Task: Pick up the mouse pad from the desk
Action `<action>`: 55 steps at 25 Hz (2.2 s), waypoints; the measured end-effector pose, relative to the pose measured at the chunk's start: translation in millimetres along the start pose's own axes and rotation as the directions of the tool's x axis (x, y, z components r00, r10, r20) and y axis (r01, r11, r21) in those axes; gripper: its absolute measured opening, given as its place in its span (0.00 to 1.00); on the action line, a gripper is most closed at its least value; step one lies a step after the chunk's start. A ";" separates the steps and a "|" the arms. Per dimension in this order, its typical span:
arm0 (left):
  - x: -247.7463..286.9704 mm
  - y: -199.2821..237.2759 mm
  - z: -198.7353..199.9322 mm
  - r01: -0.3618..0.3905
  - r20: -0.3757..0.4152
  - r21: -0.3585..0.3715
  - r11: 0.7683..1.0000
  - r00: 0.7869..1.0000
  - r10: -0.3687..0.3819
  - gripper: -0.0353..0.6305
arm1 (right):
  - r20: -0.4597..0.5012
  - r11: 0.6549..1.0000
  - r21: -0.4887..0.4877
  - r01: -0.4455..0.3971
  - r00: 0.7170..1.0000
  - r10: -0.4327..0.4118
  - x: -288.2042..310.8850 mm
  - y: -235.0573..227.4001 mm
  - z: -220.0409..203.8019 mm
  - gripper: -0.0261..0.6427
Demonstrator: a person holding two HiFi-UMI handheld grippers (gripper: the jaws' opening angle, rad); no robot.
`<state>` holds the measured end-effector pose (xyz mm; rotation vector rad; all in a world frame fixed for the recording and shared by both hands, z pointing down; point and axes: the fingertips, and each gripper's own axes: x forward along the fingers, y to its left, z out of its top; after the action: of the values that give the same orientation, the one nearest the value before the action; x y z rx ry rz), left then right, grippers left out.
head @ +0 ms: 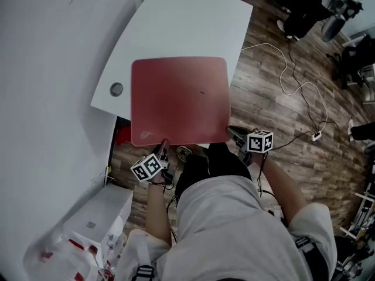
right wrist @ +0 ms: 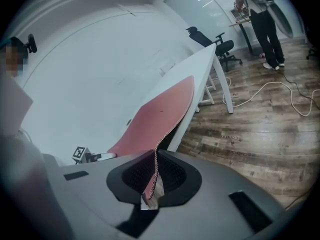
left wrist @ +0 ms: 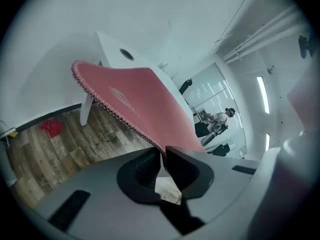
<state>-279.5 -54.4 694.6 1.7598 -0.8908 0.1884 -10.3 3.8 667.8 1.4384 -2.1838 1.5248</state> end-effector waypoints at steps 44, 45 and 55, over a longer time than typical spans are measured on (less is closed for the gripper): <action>39.8 -222.4 162.3 0.054 0.162 0.579 0.814 0.970 -0.179 0.09 | 0.150 0.887 -0.412 -0.209 0.944 0.293 23.9 163.3 198.7 0.11; 39.4 -227.2 166.7 0.052 0.171 0.580 0.813 0.968 -0.184 0.09 | 0.160 0.885 -0.418 -0.207 0.942 0.296 22.4 165.7 204.2 0.11; 22.9 -265.7 230.0 0.008 0.281 0.582 0.813 0.936 -0.211 0.09 | 0.273 0.840 -0.524 -0.139 0.907 0.320 6.5 197.6 267.5 0.11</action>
<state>-159.3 -235.3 417.4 2.4619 -1.0376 0.0824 -54.6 -199.9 408.6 1.3767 -2.7748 0.6749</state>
